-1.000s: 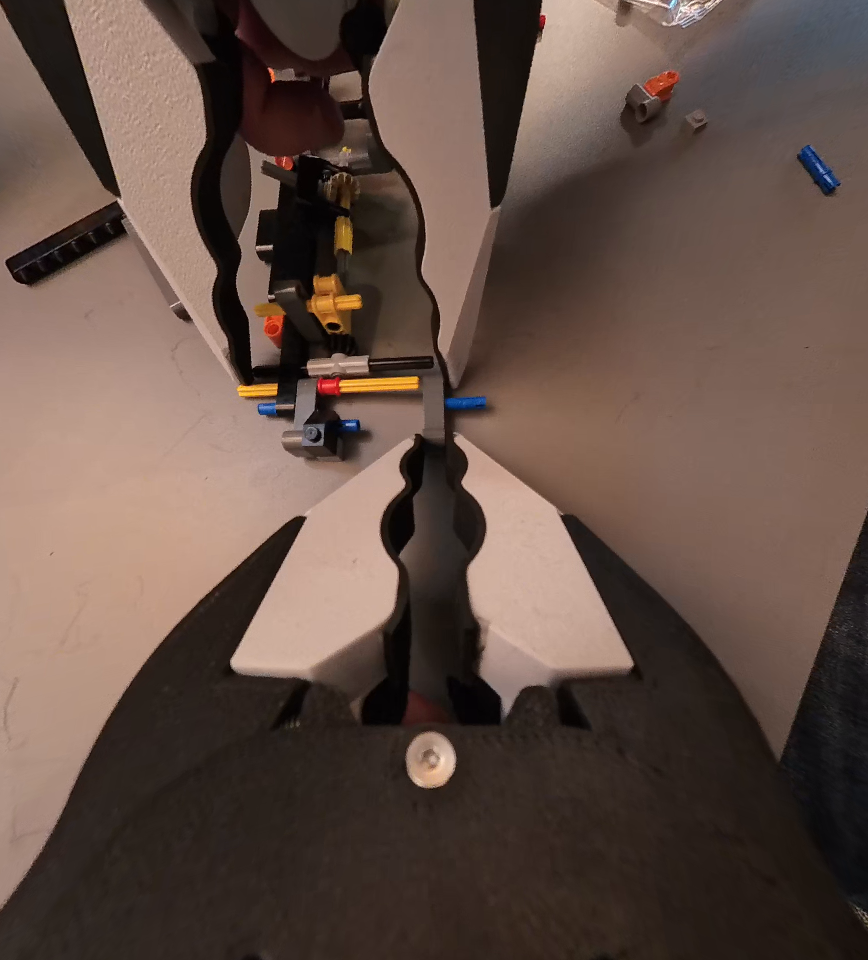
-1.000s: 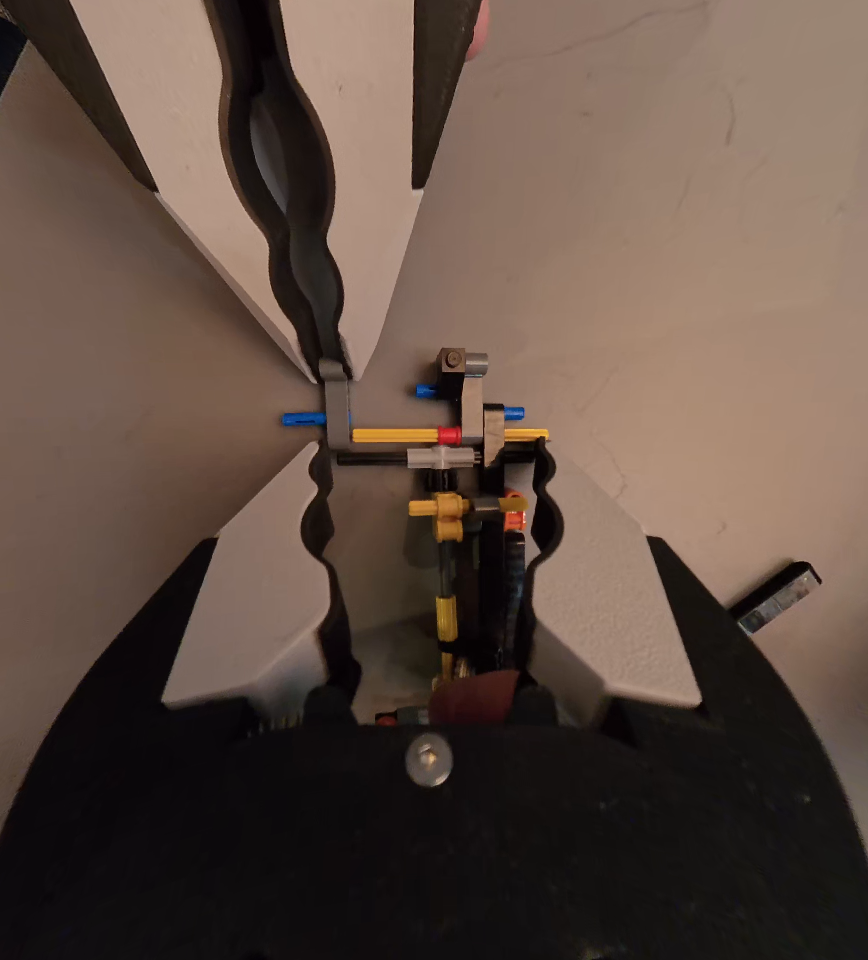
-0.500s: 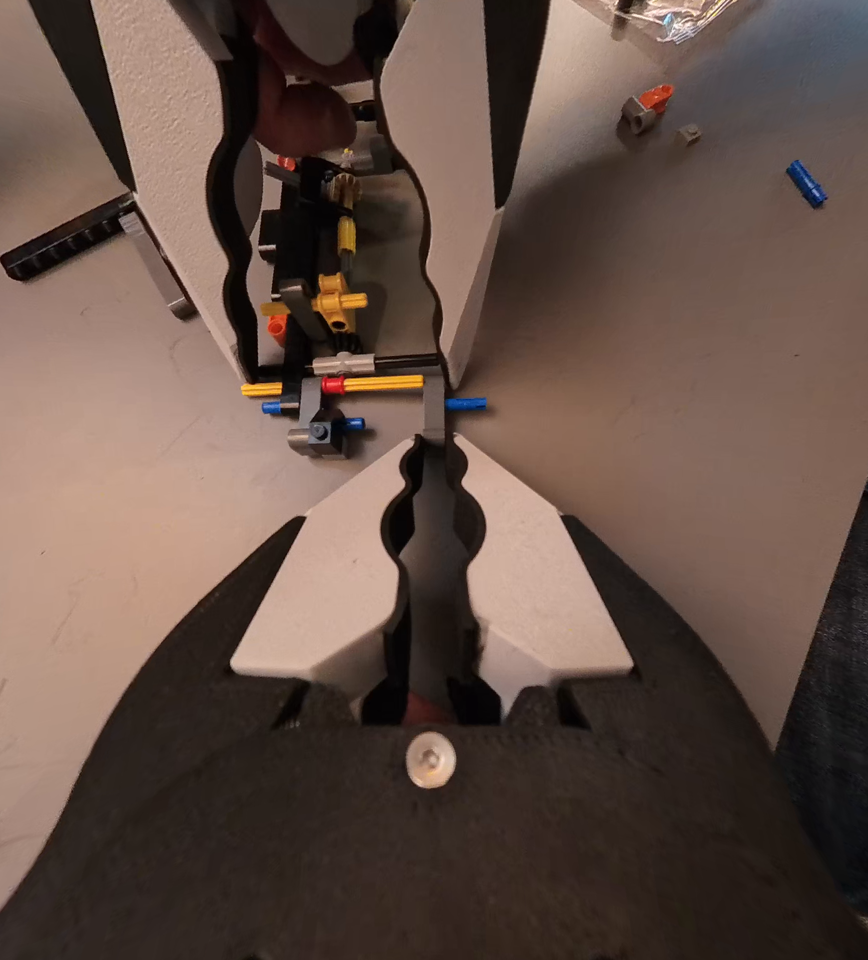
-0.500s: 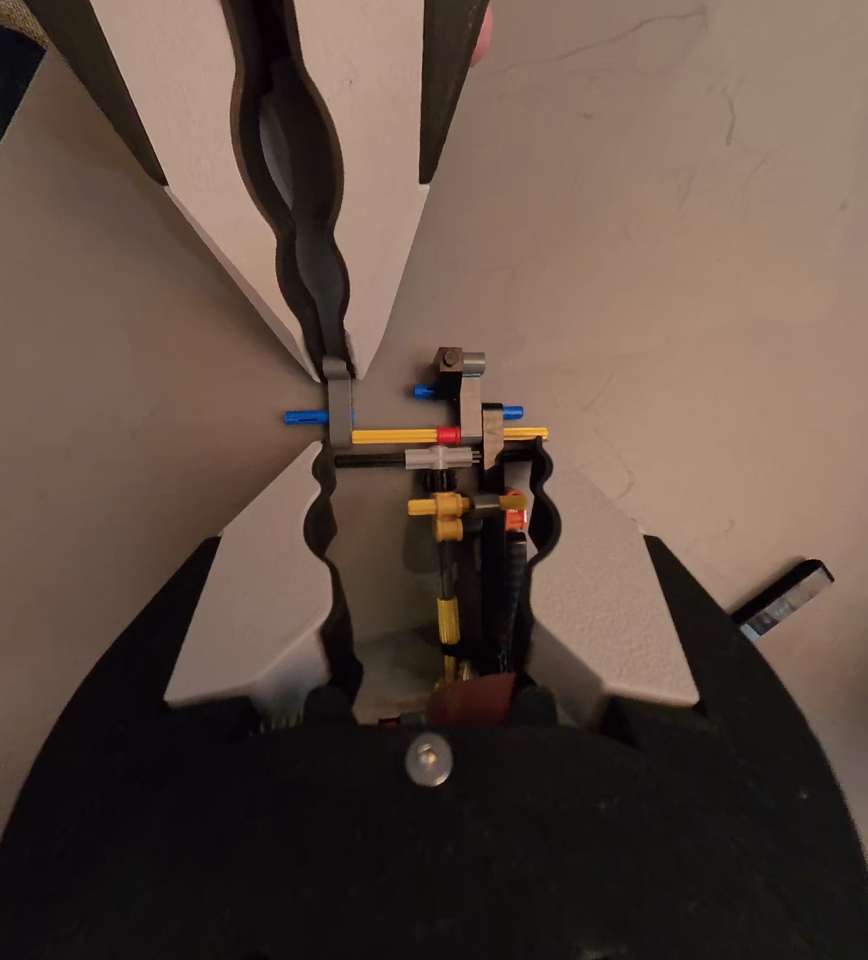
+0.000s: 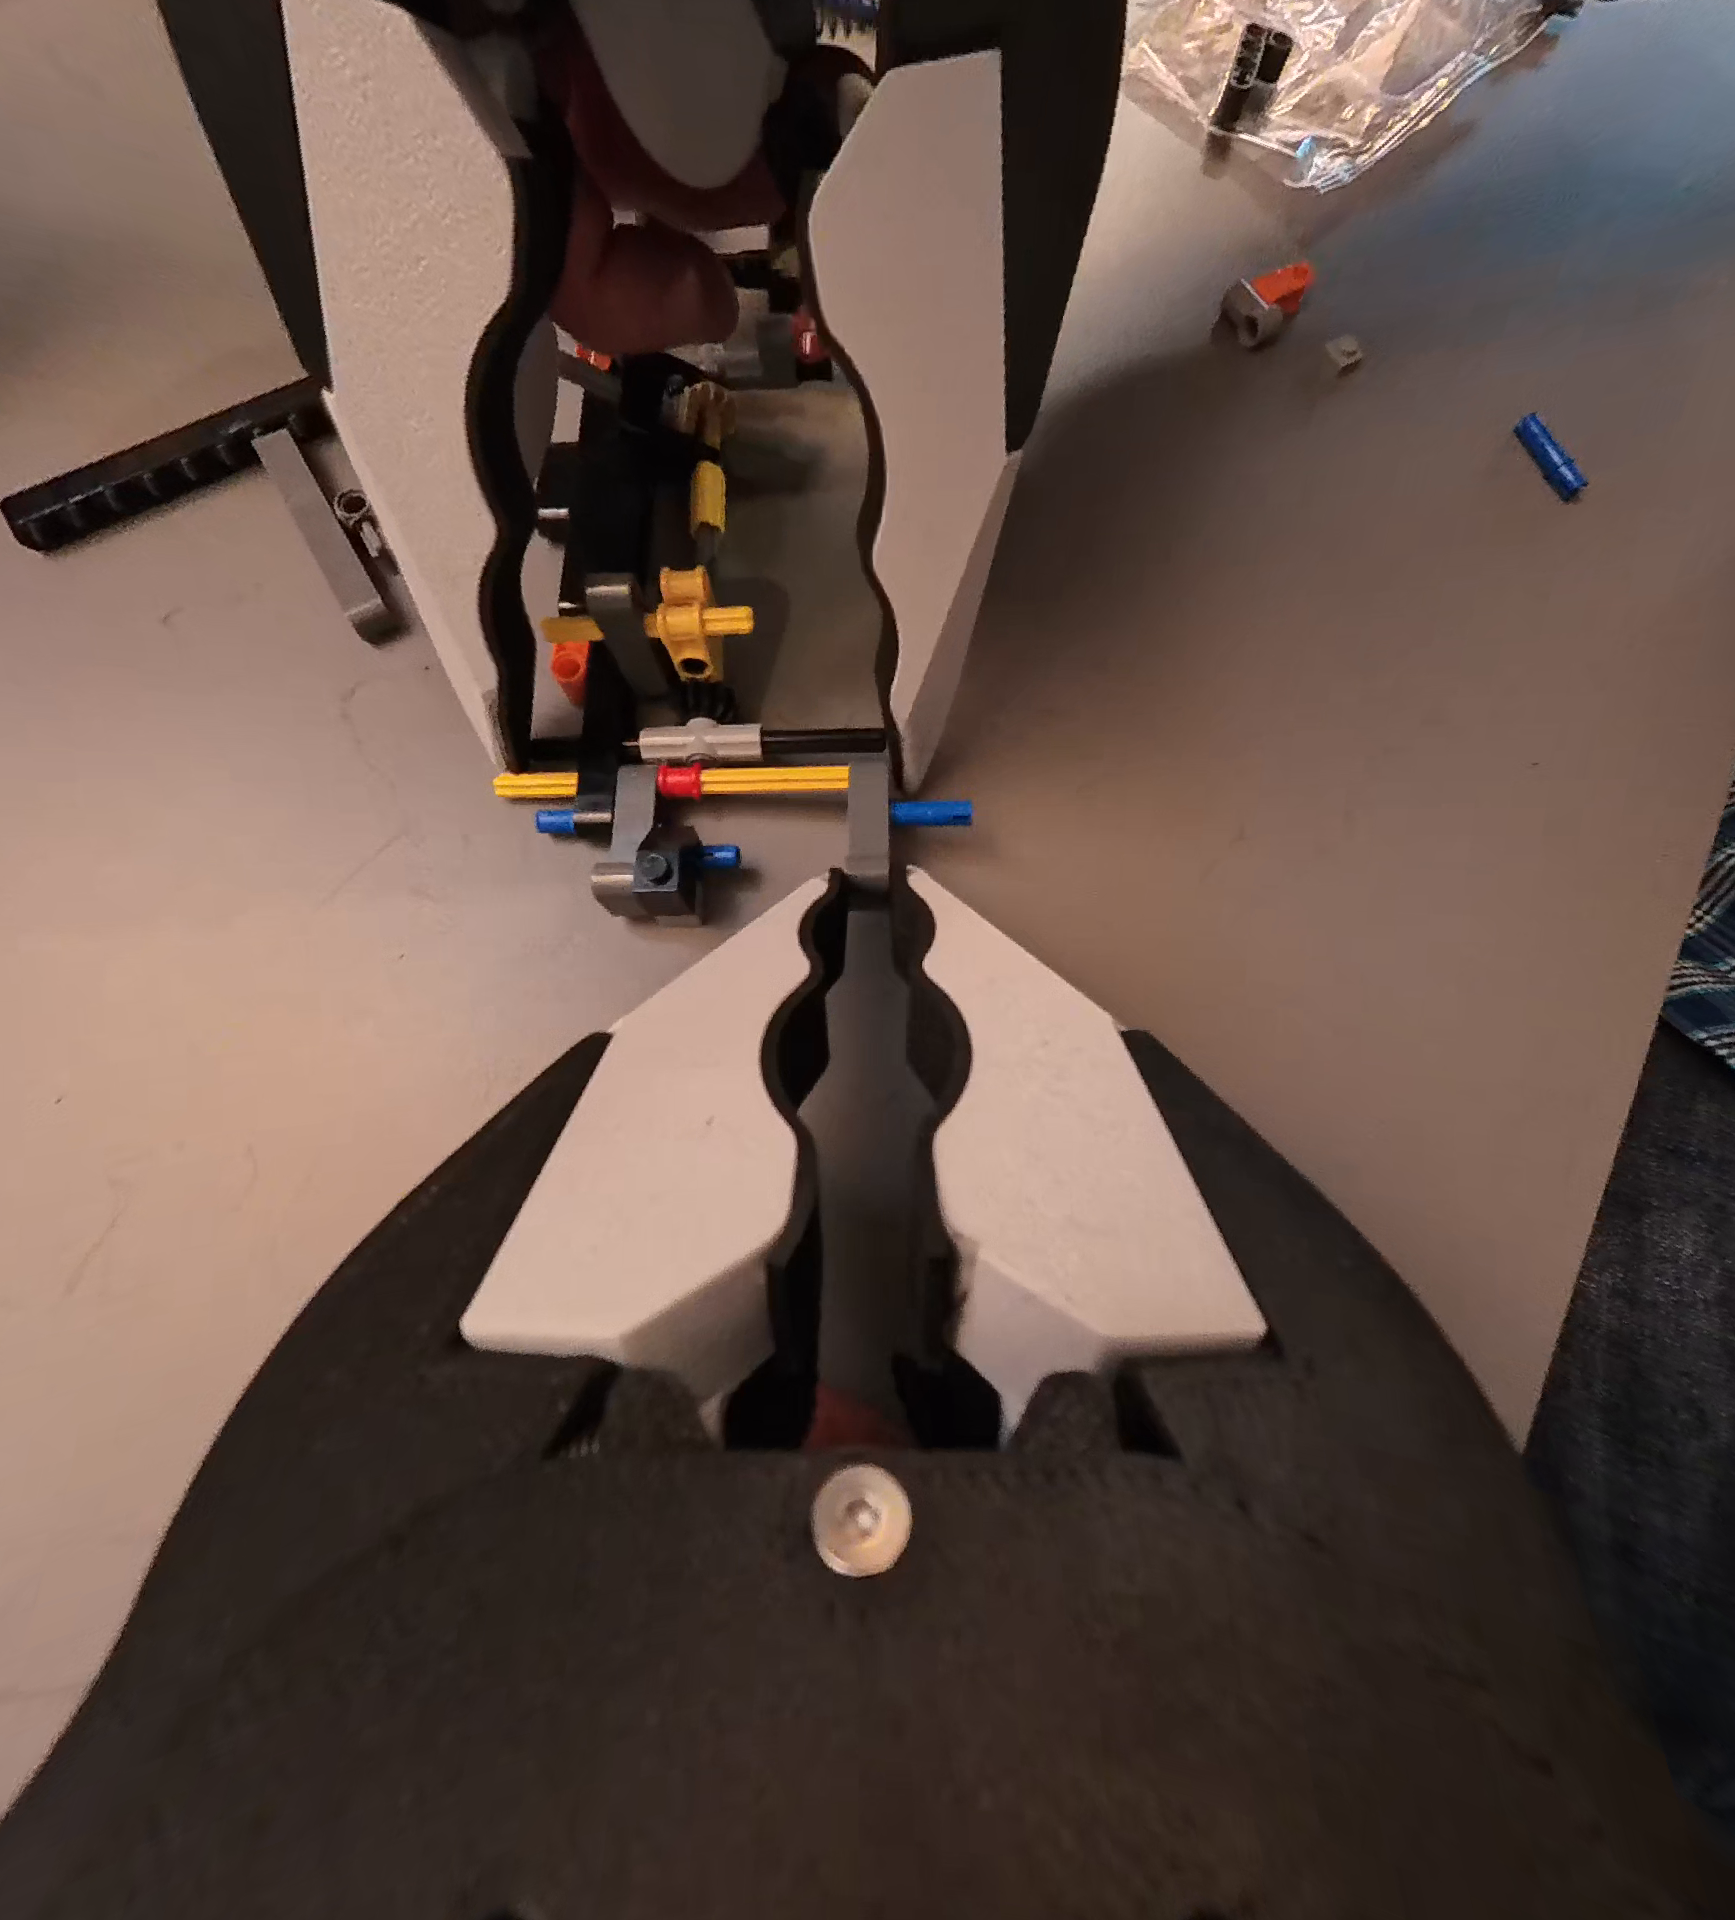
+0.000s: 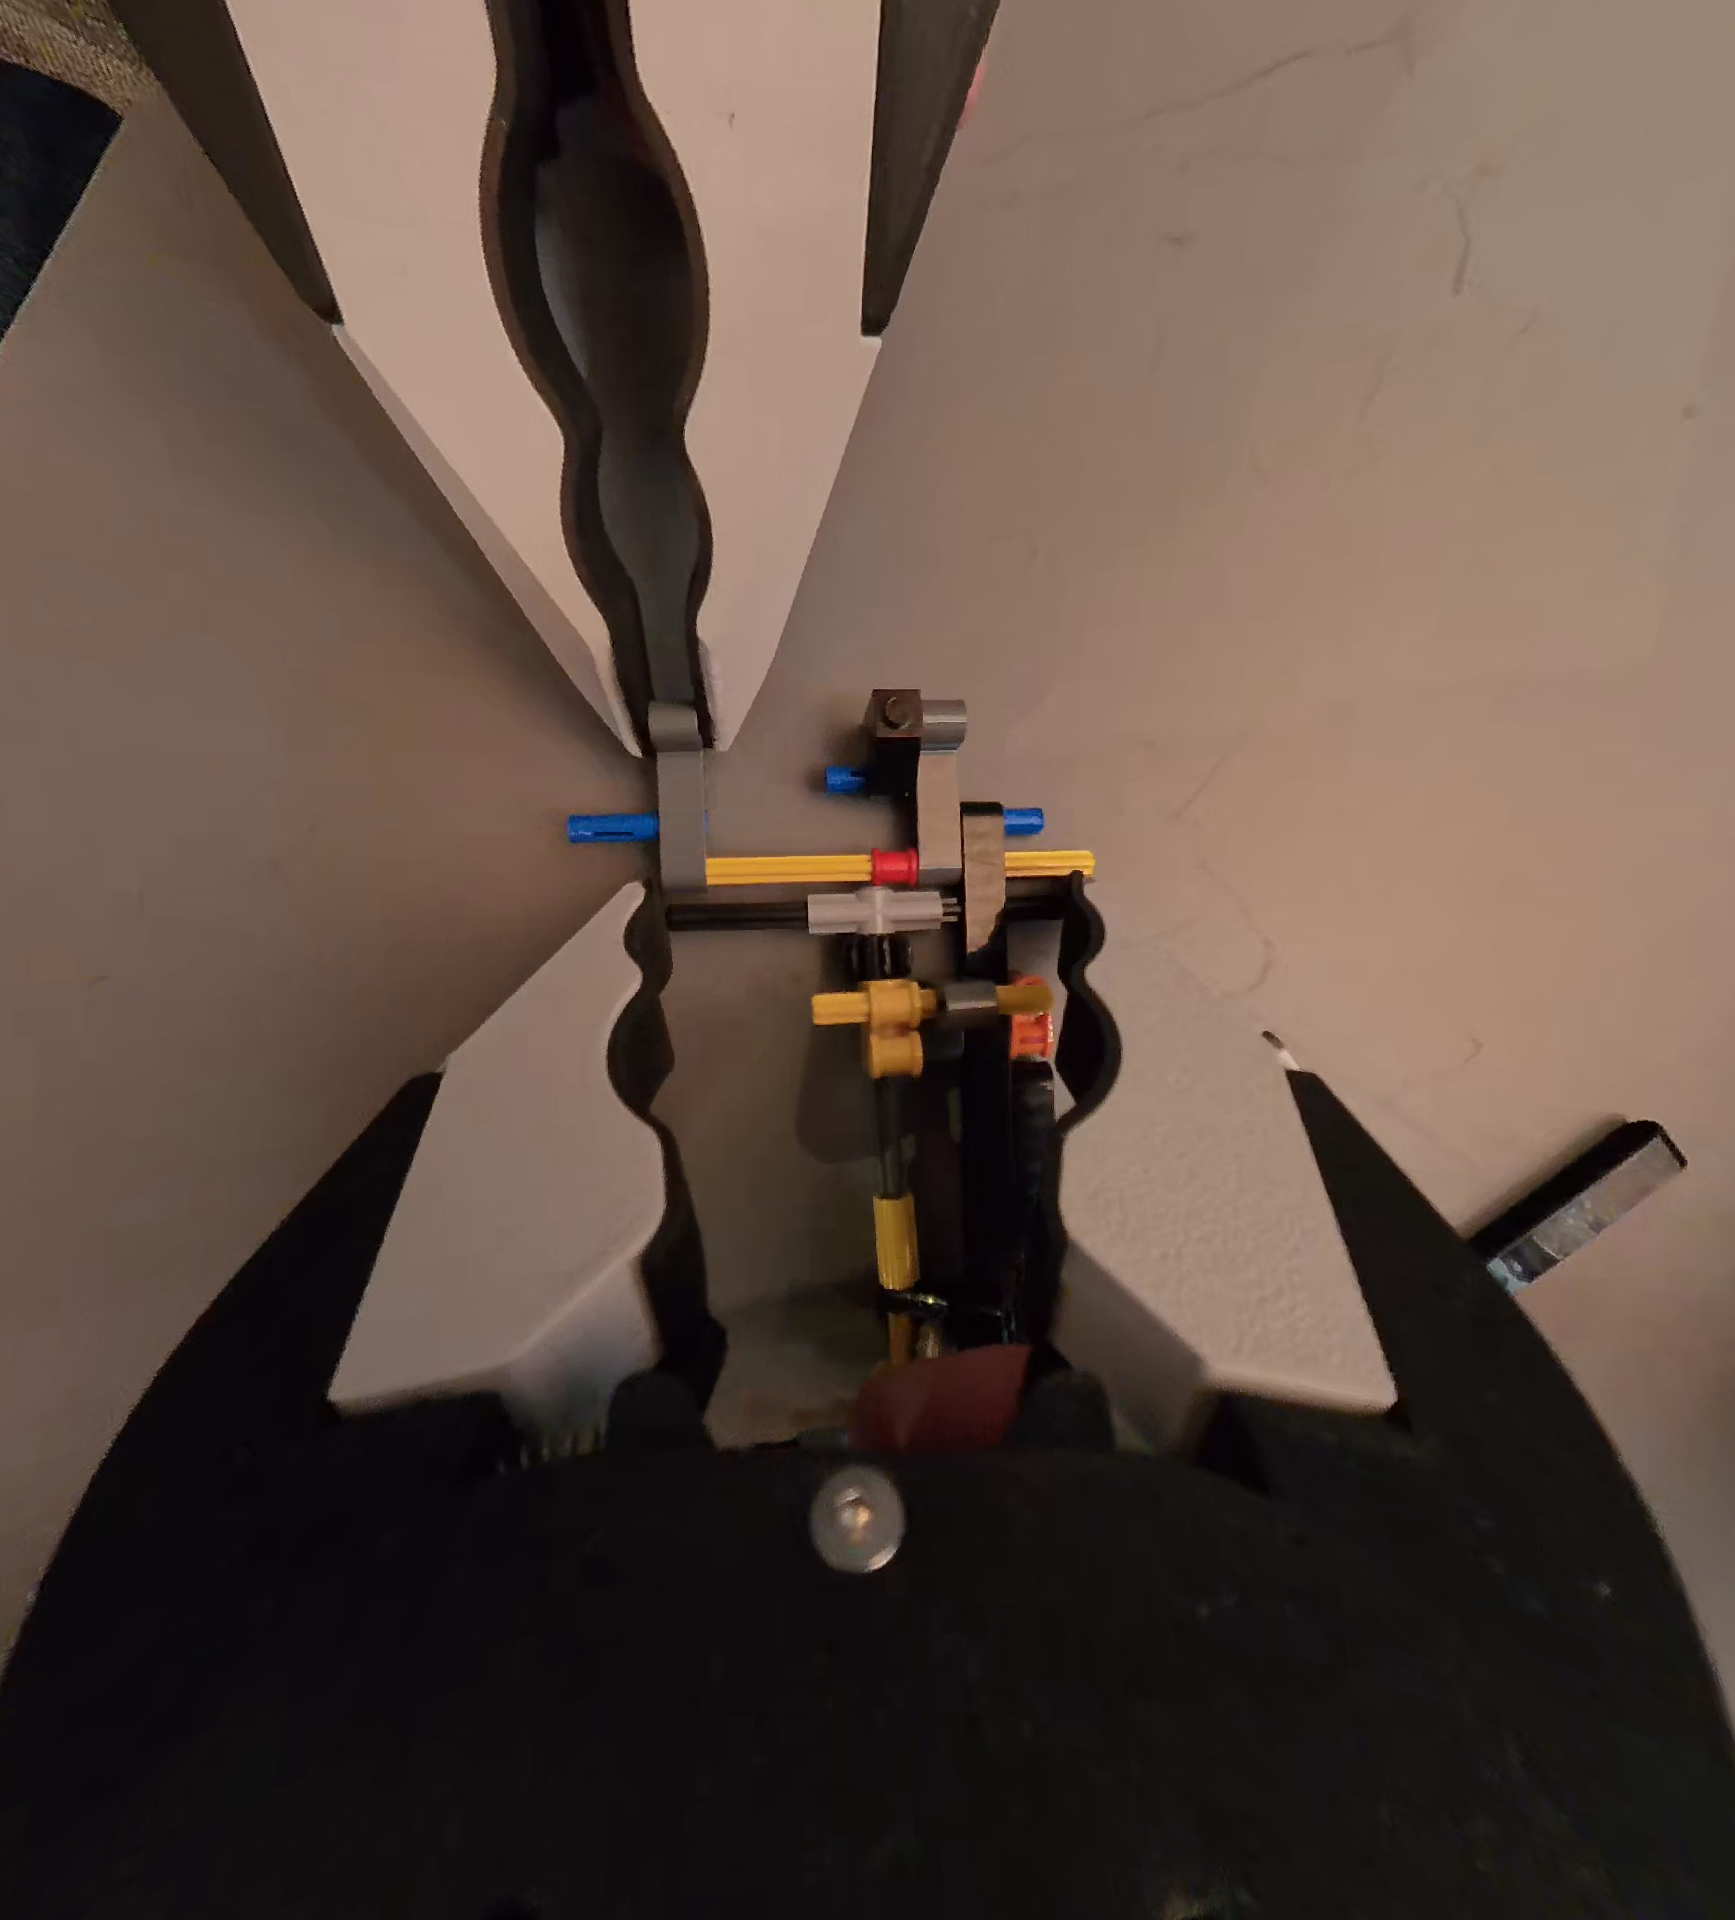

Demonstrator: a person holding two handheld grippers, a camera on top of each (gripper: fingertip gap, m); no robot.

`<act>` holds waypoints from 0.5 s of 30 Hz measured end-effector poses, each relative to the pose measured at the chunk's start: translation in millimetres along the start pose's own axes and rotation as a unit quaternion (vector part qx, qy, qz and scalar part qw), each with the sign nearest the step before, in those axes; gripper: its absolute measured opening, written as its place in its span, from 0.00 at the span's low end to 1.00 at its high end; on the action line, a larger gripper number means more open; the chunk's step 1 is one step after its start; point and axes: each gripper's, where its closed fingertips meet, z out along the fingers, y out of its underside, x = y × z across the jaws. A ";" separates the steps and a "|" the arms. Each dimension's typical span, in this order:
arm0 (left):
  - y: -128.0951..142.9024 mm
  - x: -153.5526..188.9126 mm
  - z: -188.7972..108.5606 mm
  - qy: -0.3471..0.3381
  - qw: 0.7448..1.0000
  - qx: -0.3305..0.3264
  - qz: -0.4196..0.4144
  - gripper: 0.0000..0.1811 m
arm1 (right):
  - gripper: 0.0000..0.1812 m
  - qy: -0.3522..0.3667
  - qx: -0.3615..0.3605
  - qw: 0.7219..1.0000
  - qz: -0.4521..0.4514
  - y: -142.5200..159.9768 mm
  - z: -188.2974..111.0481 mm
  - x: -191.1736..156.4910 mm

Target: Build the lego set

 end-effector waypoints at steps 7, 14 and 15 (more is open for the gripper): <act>0.2 -0.8 0.4 -0.003 1.000 -0.002 -0.002 0.03 | 0.41 -0.001 -0.001 1.000 0.005 -0.2 -0.3 0.1; -0.6 -2.2 0.8 -0.003 1.000 -0.001 -0.024 0.03 | 0.40 -0.004 -0.007 1.000 0.009 0.2 -1.1 1.6; -0.3 -2.2 1.0 -0.003 1.000 -0.002 -0.026 0.03 | 0.40 -0.004 -0.008 1.000 0.010 0.1 -1.2 1.6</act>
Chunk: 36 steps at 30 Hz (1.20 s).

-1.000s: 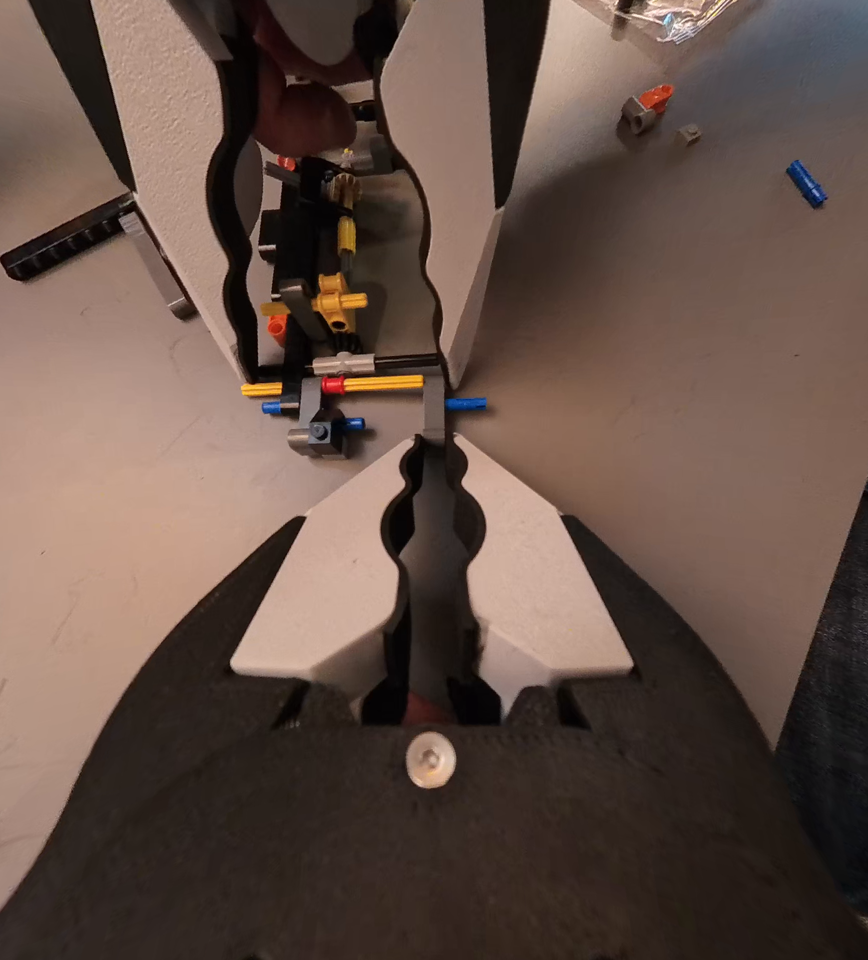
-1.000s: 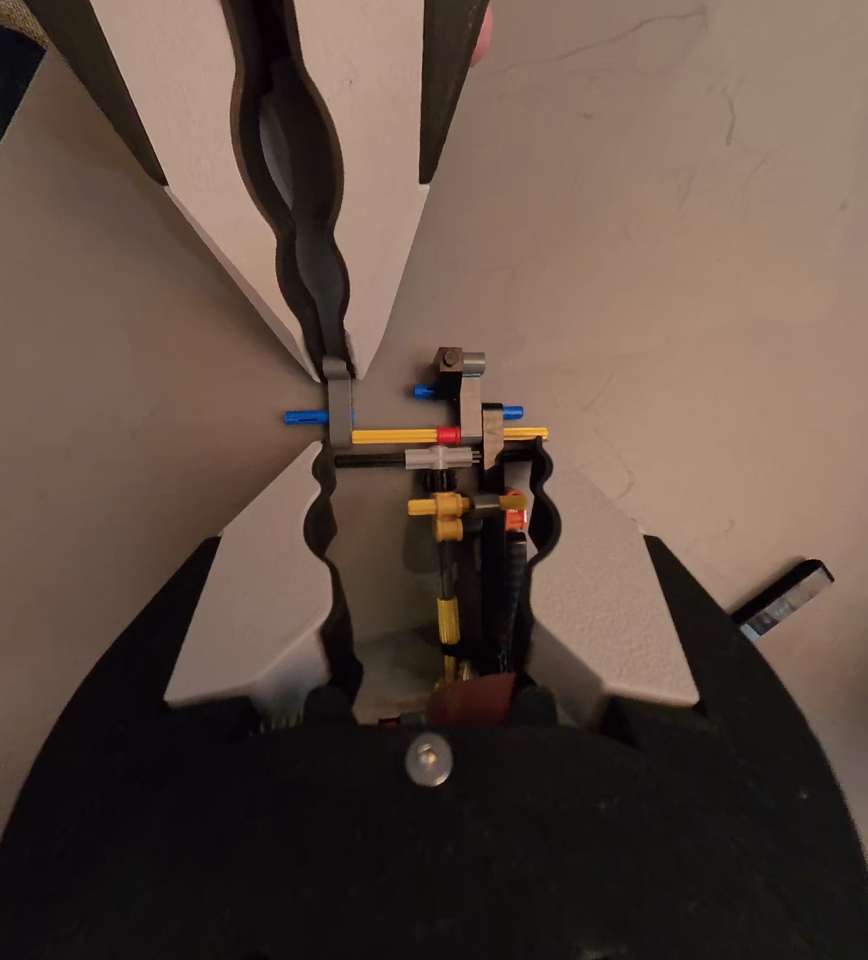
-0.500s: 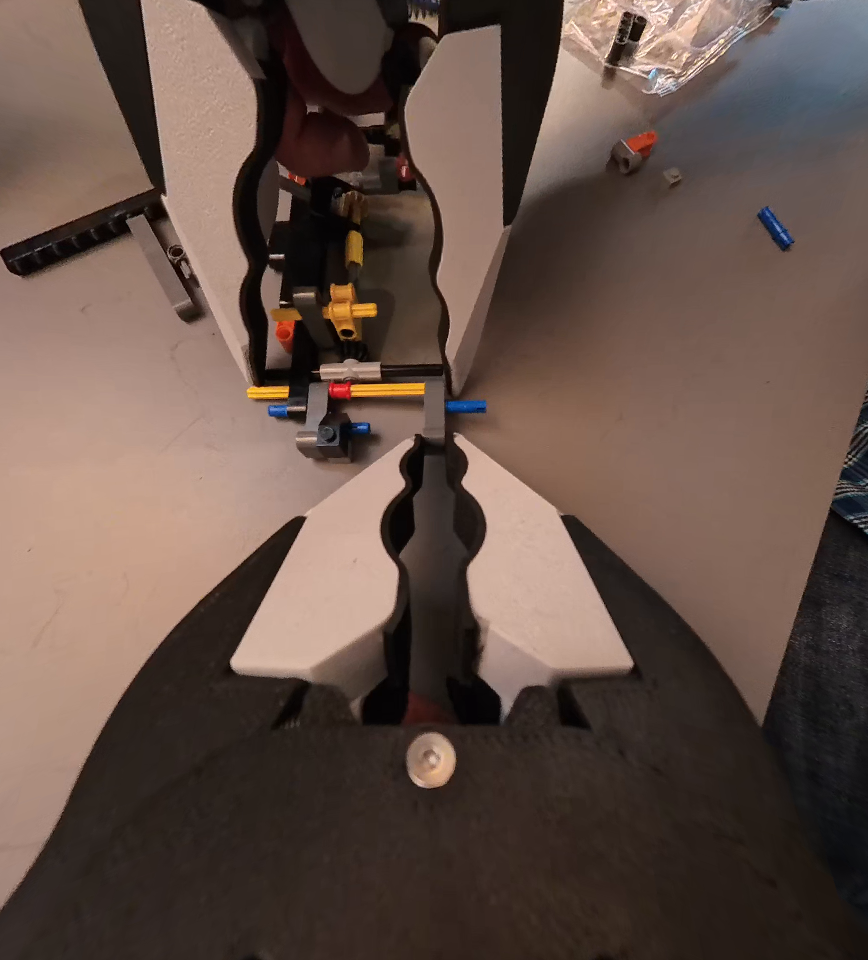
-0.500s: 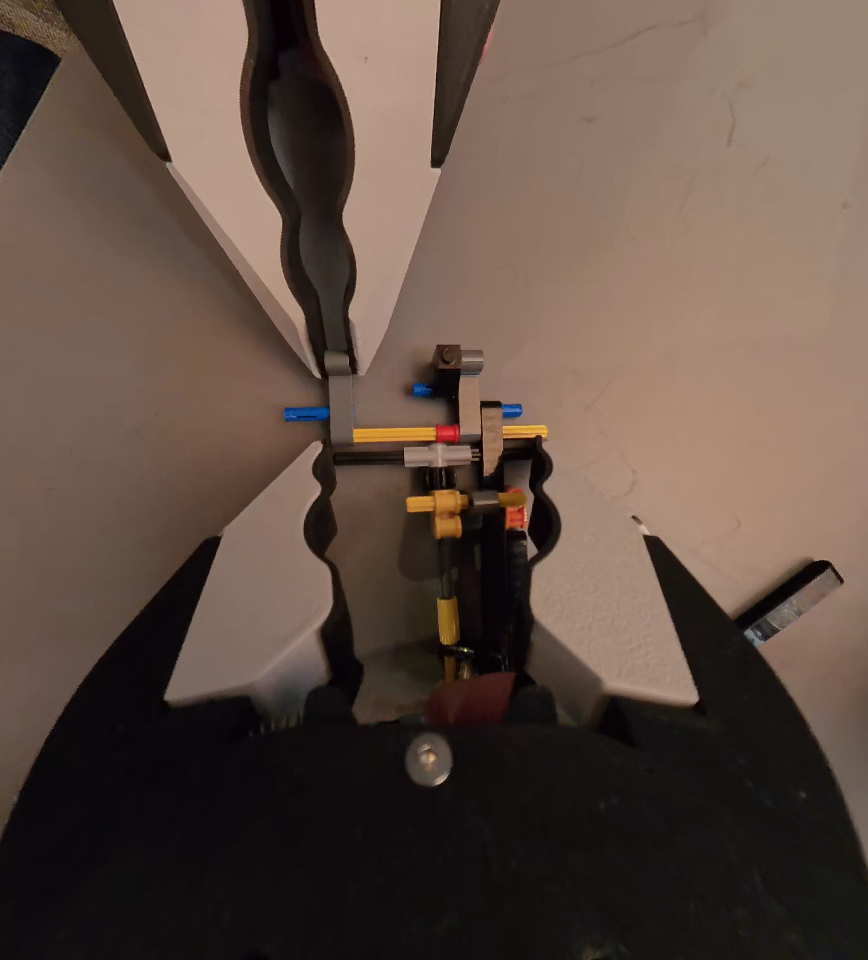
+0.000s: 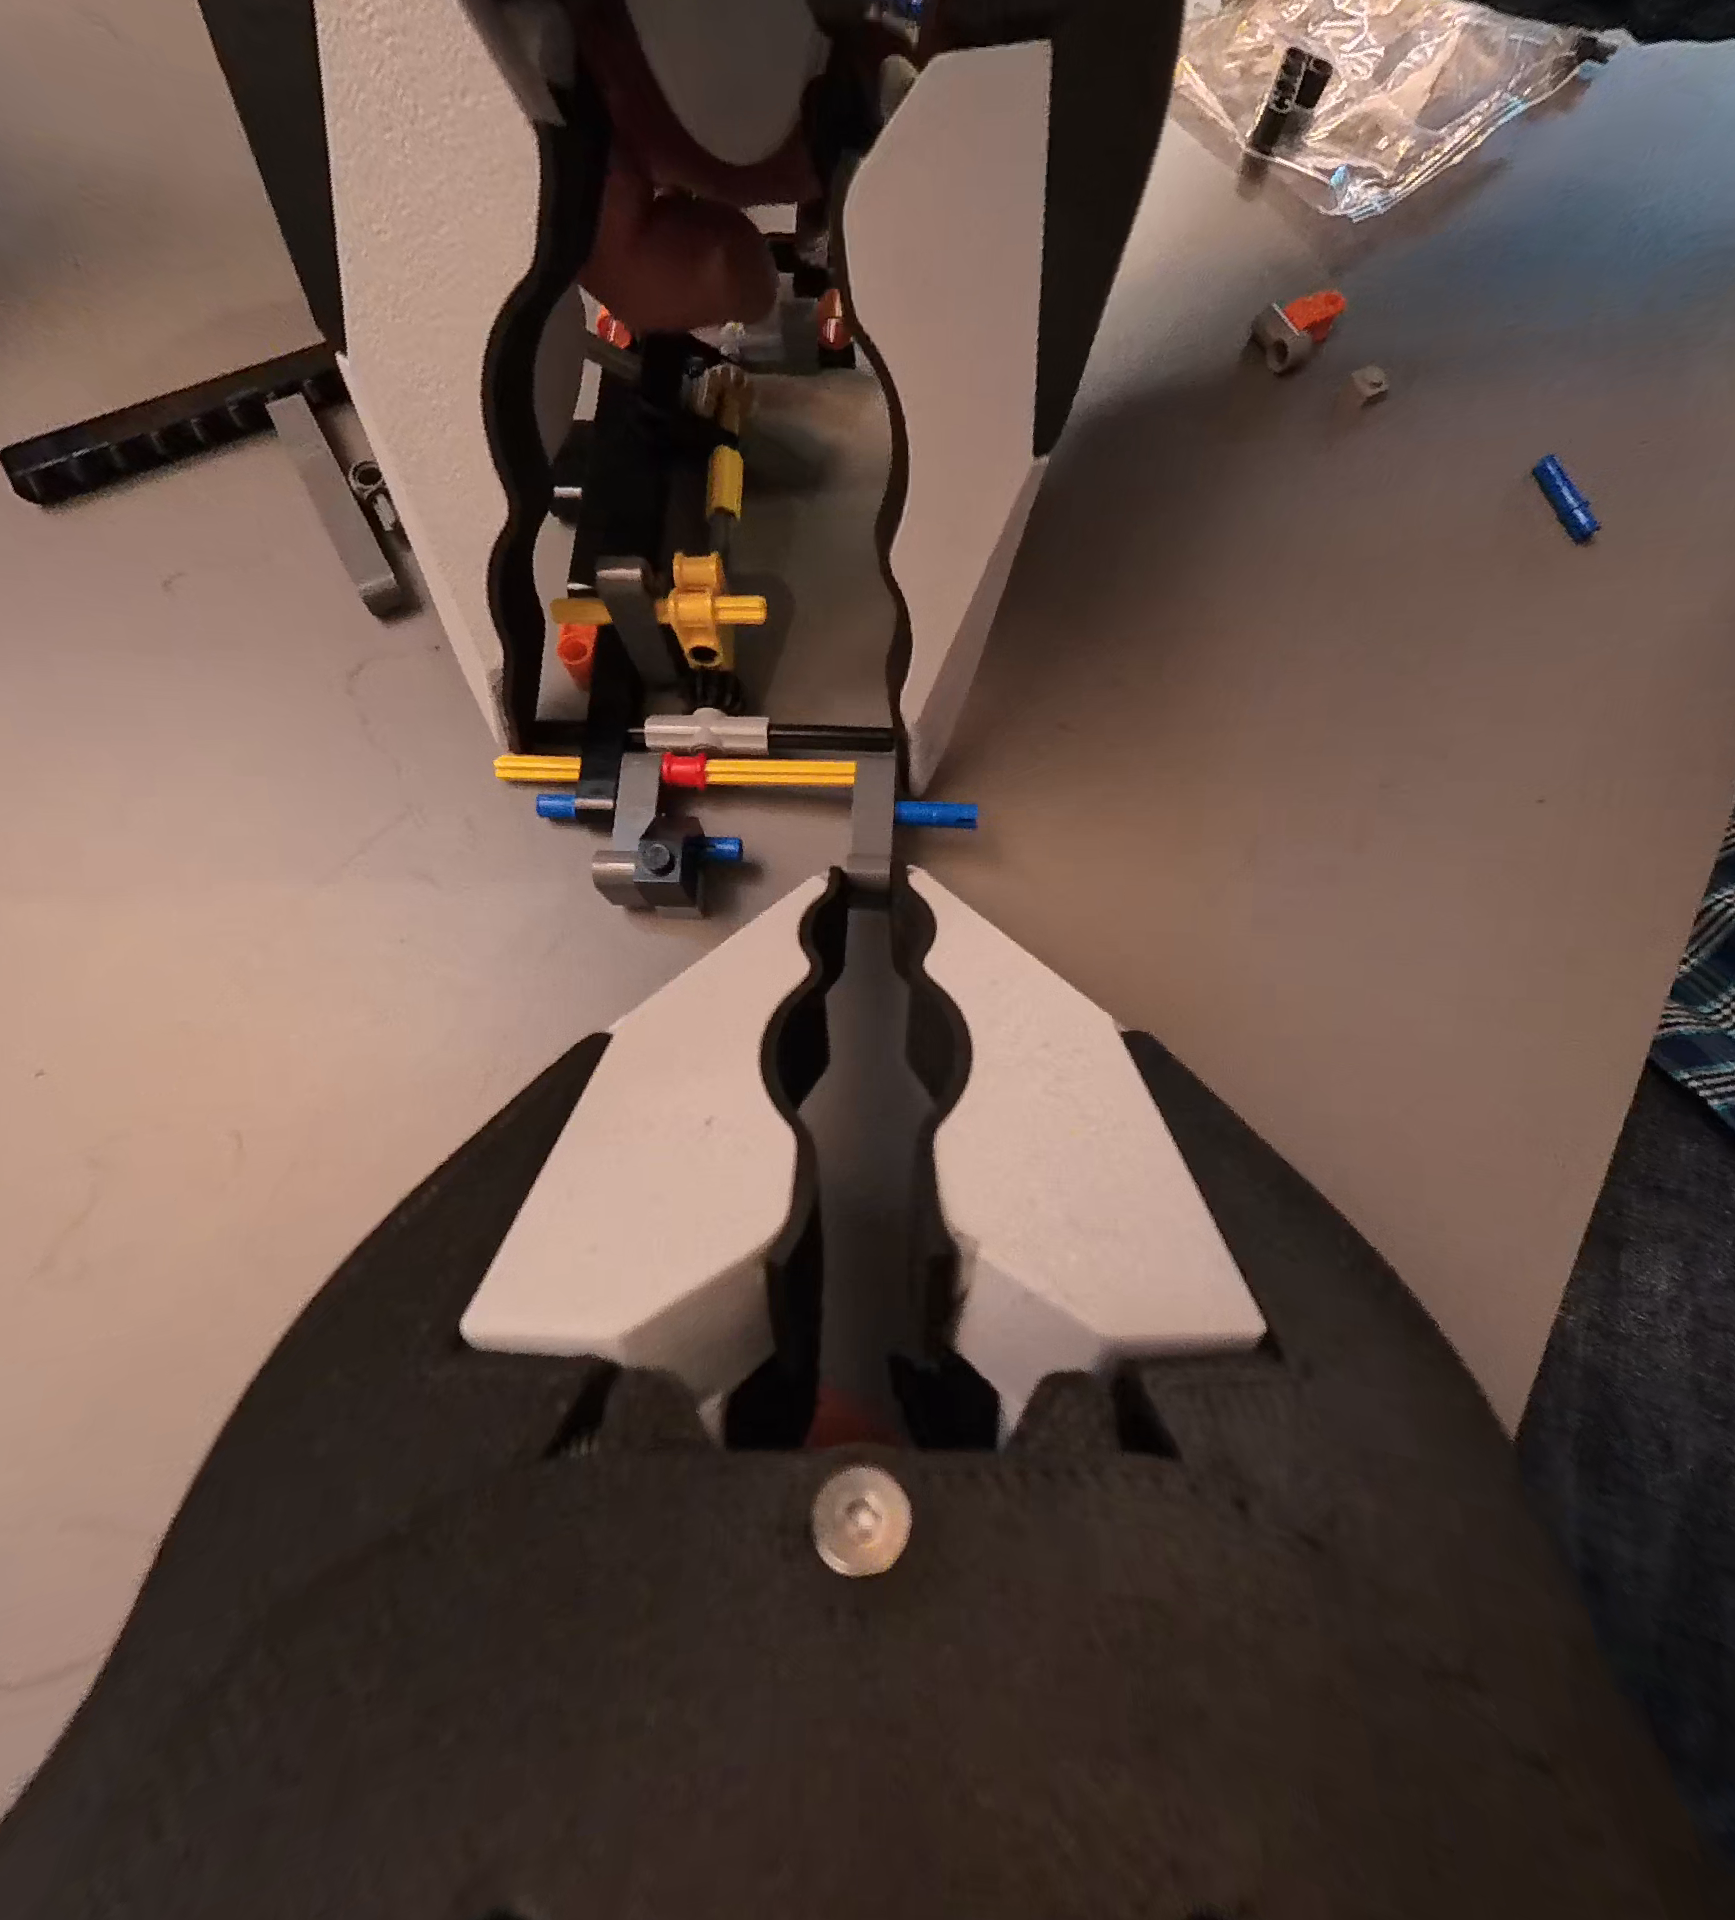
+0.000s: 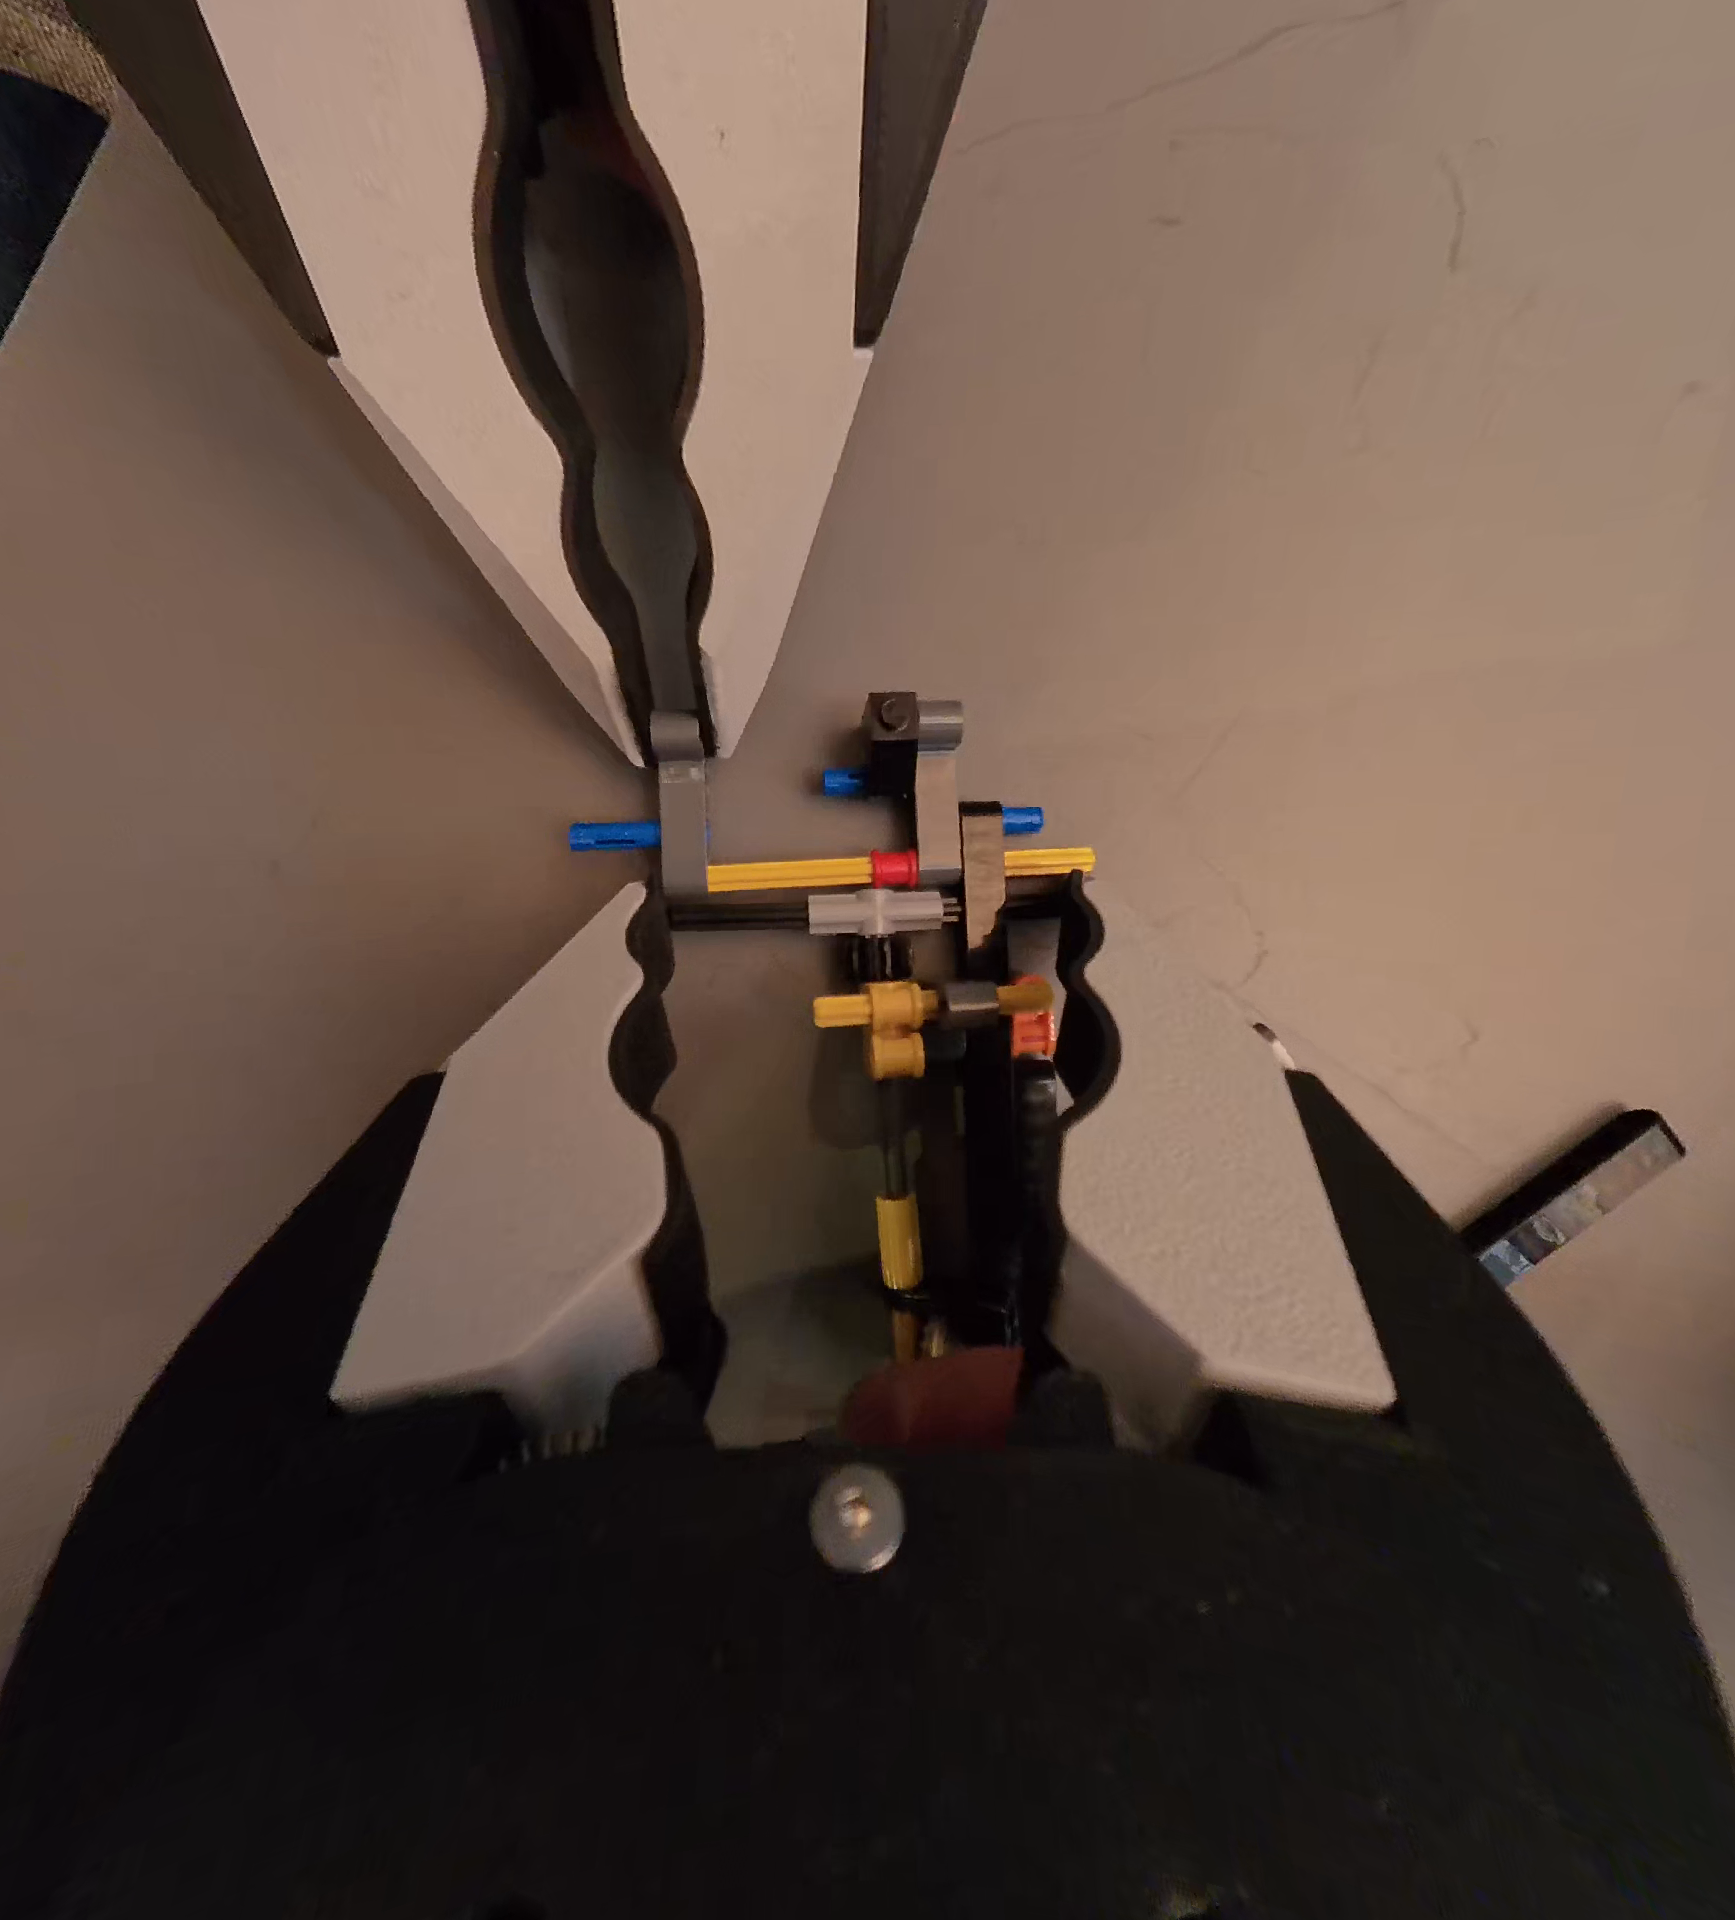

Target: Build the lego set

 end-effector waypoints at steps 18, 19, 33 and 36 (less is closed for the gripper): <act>-0.9 -0.9 -2.8 0.004 0.995 0.016 -0.094 0.03 | 0.40 -0.005 0.003 1.000 0.013 -1.3 -0.4 1.2; -1.0 -1.2 -2.2 0.003 0.995 0.014 -0.094 0.03 | 0.40 -0.004 0.002 1.000 0.011 -1.1 -0.3 1.3; -3.2 -8.3 -1.4 -0.050 0.997 -0.055 -0.030 0.03 | 0.40 0.005 -0.029 1.000 -0.004 0.9 0.0 4.3; -2.1 -7.5 -1.3 -0.055 0.996 -0.050 -0.051 0.03 | 0.40 0.004 -0.022 1.000 0.000 0.6 -0.2 4.4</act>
